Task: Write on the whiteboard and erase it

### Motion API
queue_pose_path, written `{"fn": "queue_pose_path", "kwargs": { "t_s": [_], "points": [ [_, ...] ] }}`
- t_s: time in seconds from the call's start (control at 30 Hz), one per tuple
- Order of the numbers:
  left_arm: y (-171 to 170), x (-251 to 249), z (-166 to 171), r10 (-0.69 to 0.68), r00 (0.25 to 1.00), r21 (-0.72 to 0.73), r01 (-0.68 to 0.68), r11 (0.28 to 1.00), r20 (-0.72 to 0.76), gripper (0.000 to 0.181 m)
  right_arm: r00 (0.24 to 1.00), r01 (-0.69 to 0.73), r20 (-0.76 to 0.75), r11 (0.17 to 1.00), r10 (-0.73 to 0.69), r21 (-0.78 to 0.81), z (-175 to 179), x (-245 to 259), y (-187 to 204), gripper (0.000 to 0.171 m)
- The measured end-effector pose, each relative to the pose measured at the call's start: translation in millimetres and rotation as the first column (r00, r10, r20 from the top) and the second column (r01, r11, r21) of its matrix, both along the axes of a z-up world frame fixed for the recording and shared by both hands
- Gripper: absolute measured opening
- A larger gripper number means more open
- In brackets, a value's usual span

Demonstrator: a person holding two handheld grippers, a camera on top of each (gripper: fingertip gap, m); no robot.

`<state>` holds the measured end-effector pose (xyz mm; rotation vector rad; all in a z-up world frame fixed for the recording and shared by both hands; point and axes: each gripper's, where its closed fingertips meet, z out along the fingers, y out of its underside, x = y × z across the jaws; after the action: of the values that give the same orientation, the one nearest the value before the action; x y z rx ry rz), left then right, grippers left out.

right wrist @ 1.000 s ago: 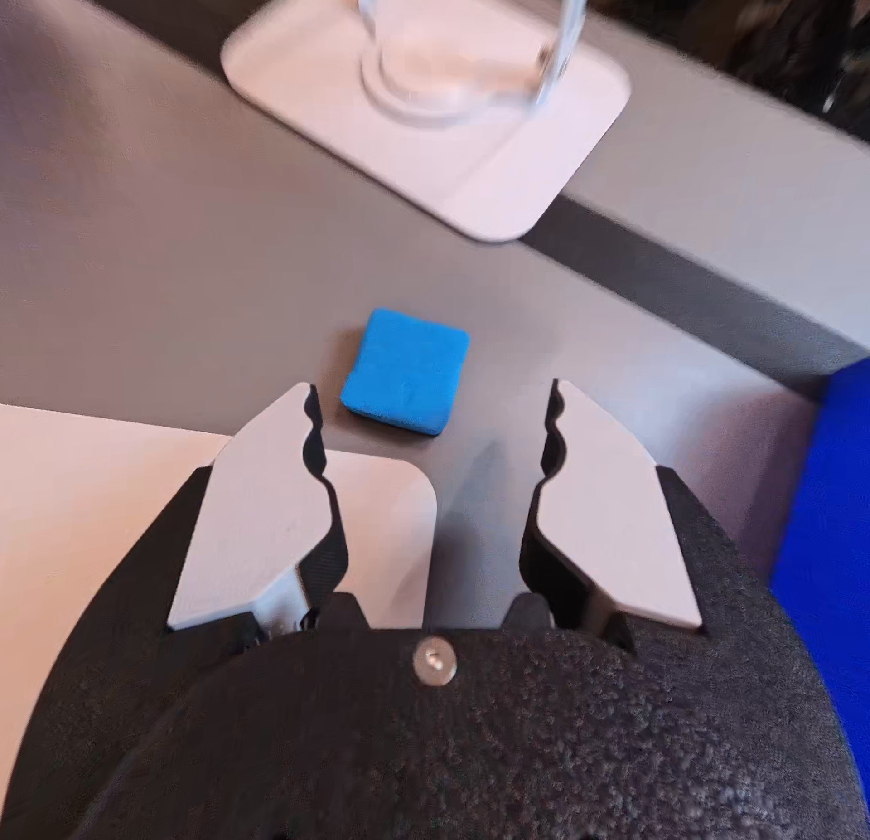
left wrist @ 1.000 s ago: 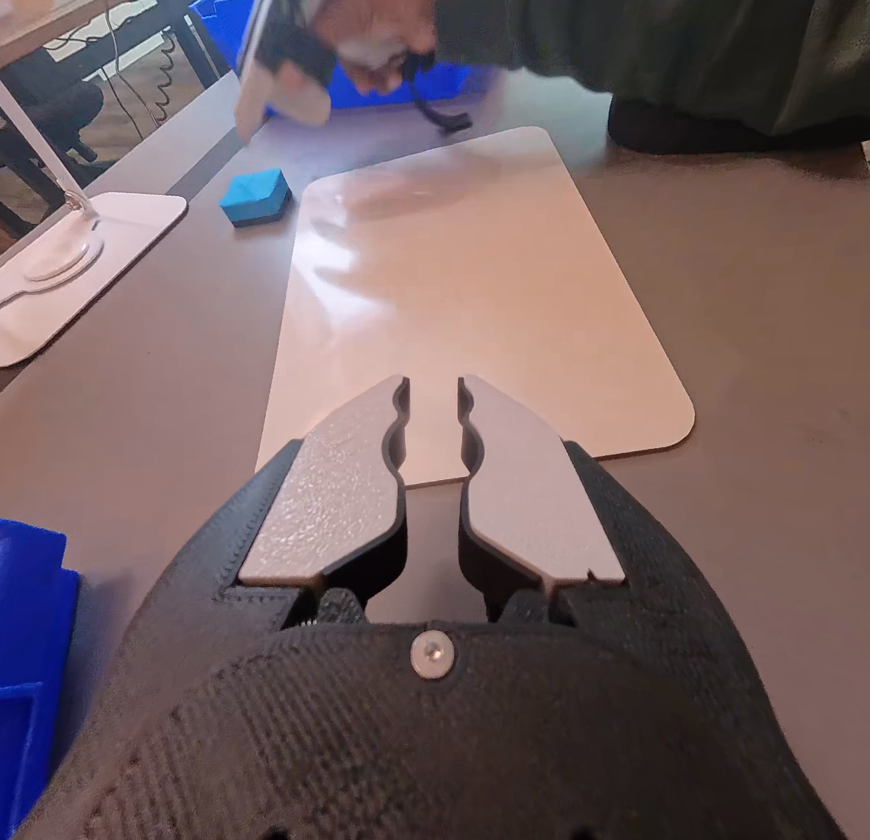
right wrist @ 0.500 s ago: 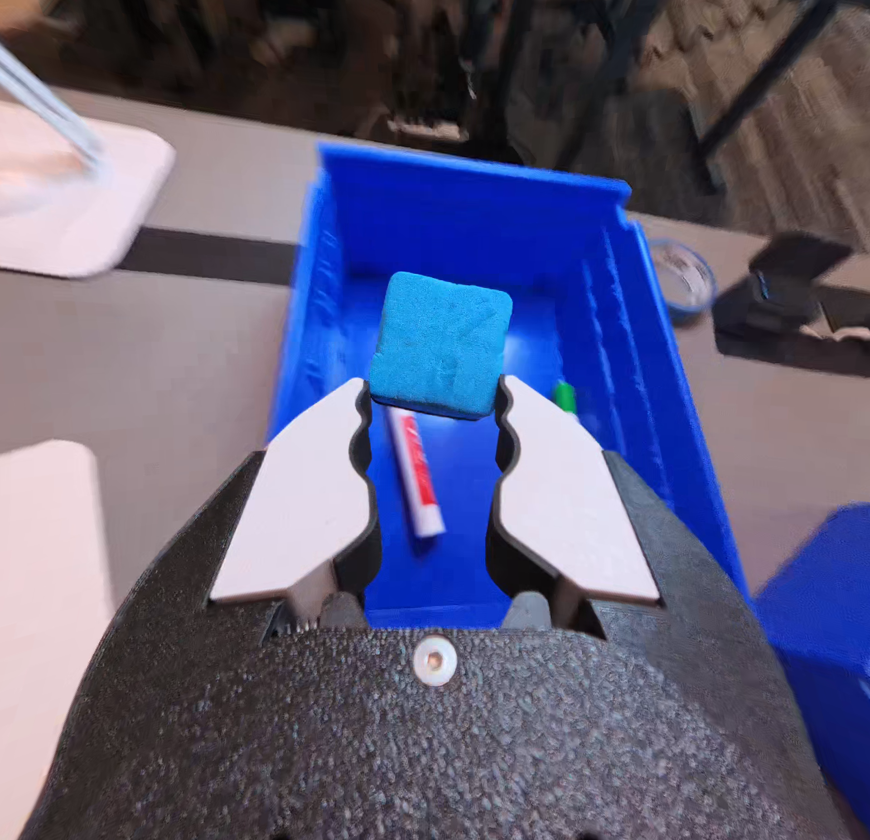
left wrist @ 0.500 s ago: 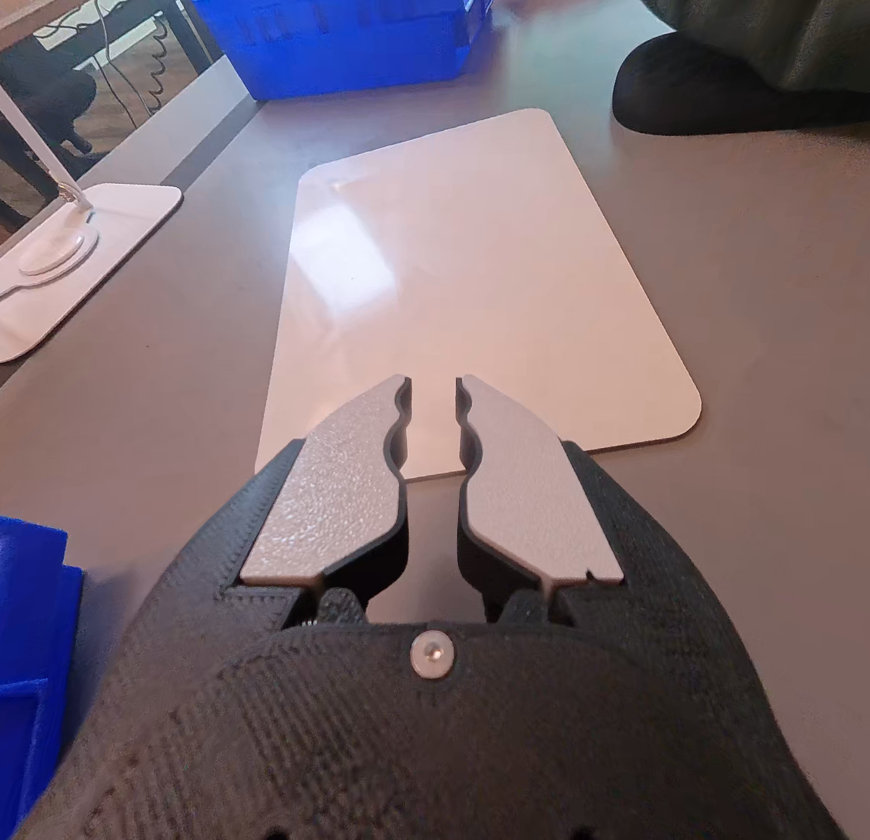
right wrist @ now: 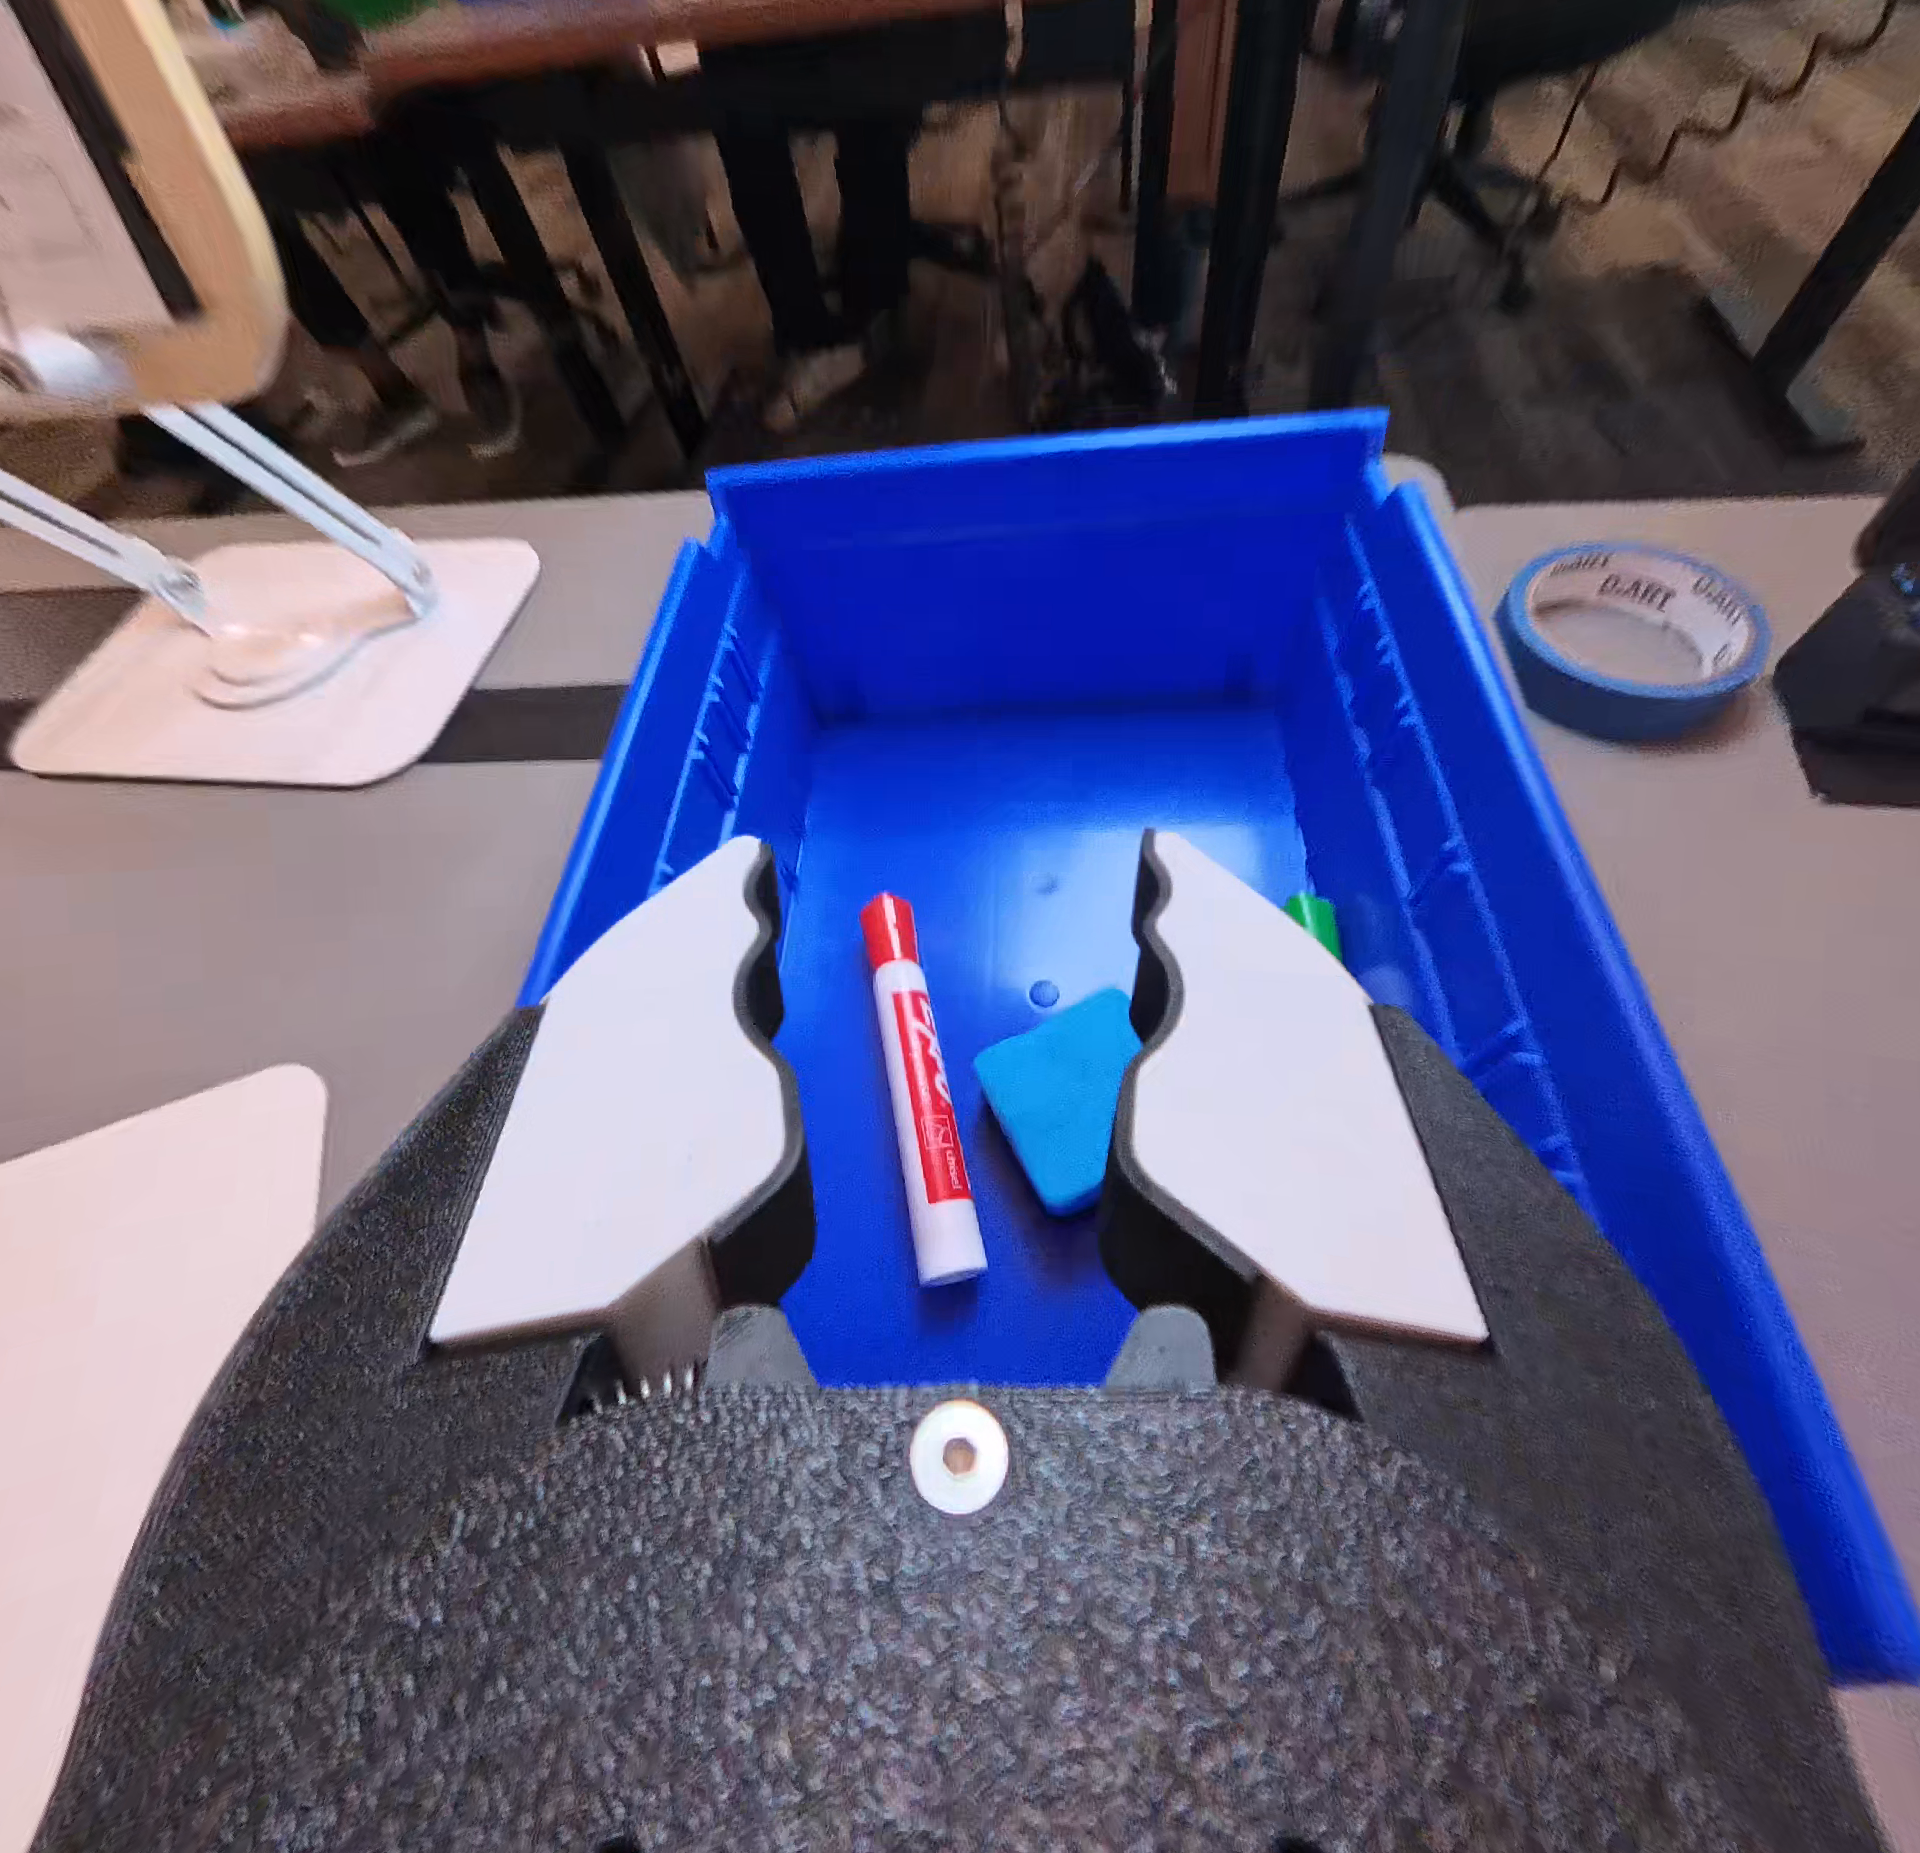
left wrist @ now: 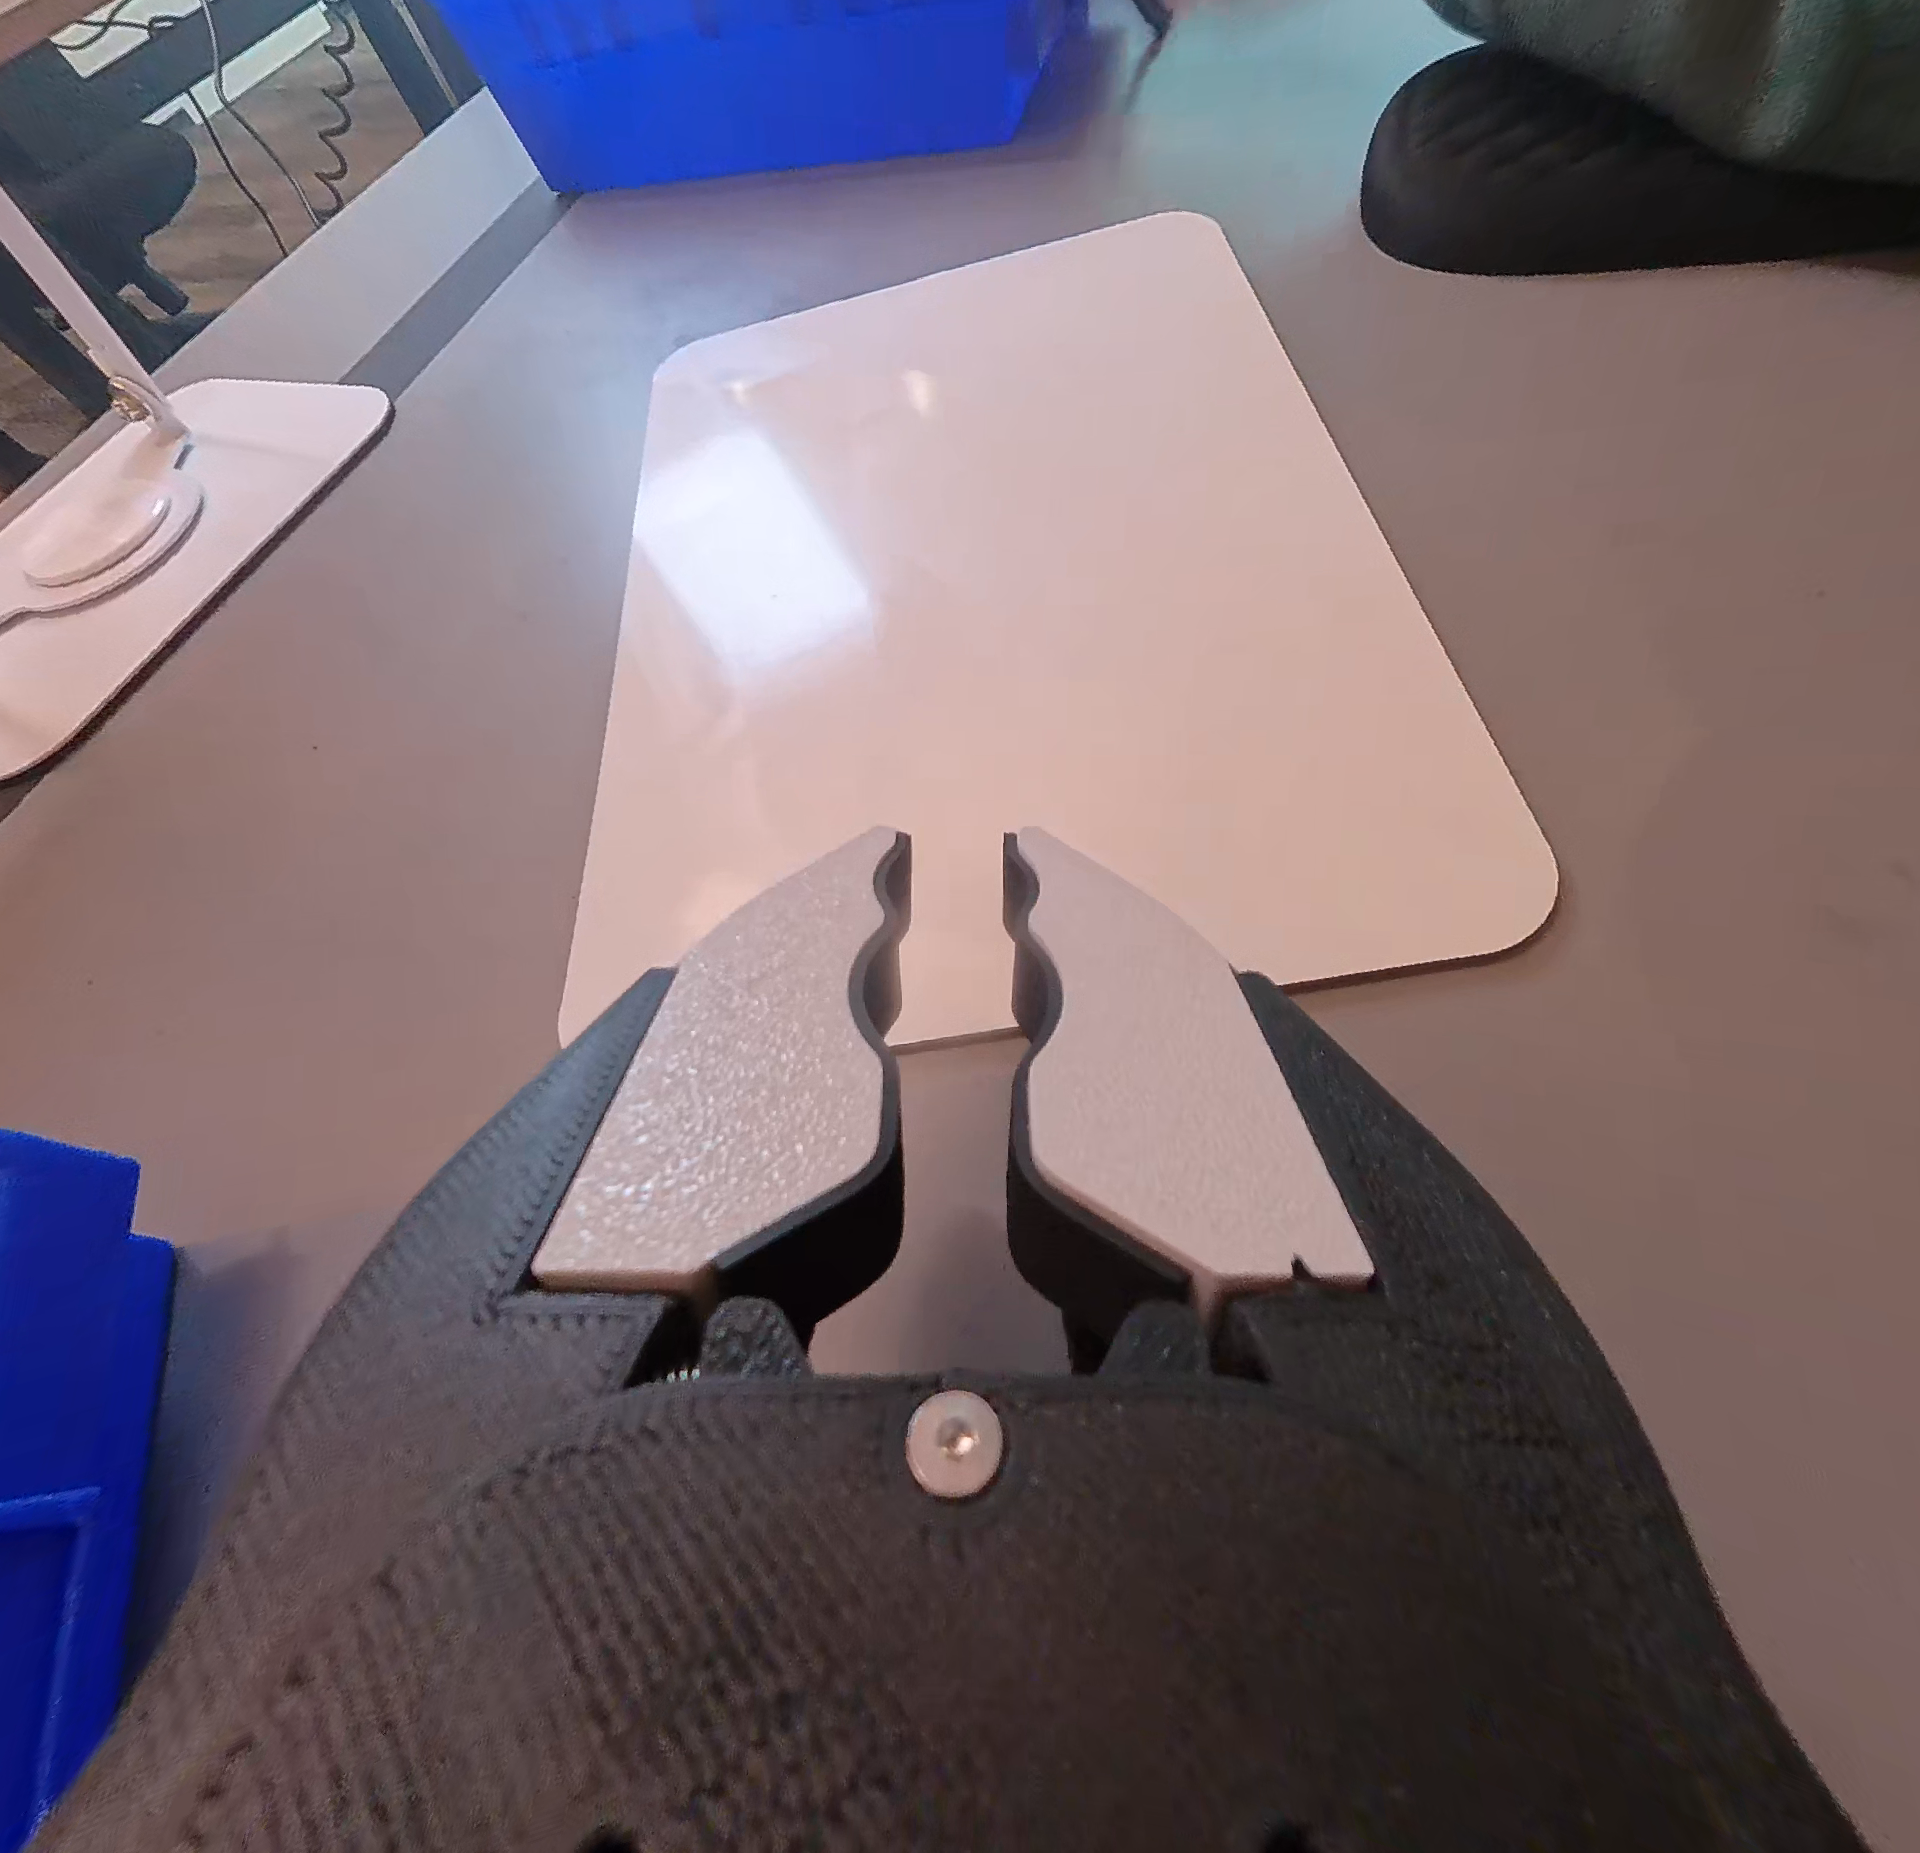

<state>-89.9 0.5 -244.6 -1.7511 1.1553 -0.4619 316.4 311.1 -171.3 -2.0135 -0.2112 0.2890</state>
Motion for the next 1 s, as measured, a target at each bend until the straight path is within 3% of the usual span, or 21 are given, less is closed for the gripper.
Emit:
{"fn": "queue_pose_path", "kwargs": {
  "t_s": [0.17,0.3,0.4,0.63,0.67,0.77,0.87,0.93,1.0],
  "points": [
    [0.7,-0.8,0.2,0.003,1.0,0.001,-0.003,1.0,-0.003,0.016,0.997,-0.079,0.01,0.992,0.078,0.094,37.1,-9.3,-17.6,0.066],
    [2.9,-2.7,-2.2,0.016,1.0,-0.01,-0.016,1.0,-0.008,0.016,0.948,-0.256,0.199,0.966,0.249,0.01,30.7,-21.9,-41.9,0.064],
    [3.8,-3.3,-1.3,0.017,1.0,-0.009,-0.017,1.0,-0.003,0.016,0.82,-0.374,0.383,0.905,0.425,-0.203,-5.7,-11.9,-69.0,0.074],
    [11.8,-8.4,-9.8,0.057,0.998,-0.026,-0.057,0.998,-0.026,0.017,0.523,-0.44,0.488,0.712,0.699,-0.547,-79.5,17.0,-104.3,0.076],
    [13.7,-10.2,-10.5,0.069,0.997,-0.026,-0.069,0.997,-0.03,0.017,0.484,-0.434,0.508,0.7,0.712,-0.567,-87.3,18.2,-104.1,0.074],
    [25.2,-21.5,-11.5,0.133,0.989,-0.003,-0.133,0.991,-0.065,0.019,0.373,-0.43,0.529,0.647,0.762,-0.629,-108.1,20.0,-108.0,0.04],
    [57.2,-64.1,-0.4,0.313,0.926,0.169,-0.281,0.945,-0.209,0.025,0.328,-0.43,0.556,0.645,0.763,-0.632,-108.7,16.2,-112.4,0.036],
    [79.2,-106.7,8.5,0.455,0.822,0.279,-0.374,0.885,-0.343,0.034,0.278,-0.429,0.593,0.65,0.756,-0.627,-107.8,9.9,-121.2,0.033],
    [91.7,-144.6,6.5,0.536,0.717,0.283,-0.456,0.844,-0.445,0.044,0.235,-0.42,0.629,0.661,0.741,-0.622,-105.0,0.4,-134.9,0.031]
  ]
}}
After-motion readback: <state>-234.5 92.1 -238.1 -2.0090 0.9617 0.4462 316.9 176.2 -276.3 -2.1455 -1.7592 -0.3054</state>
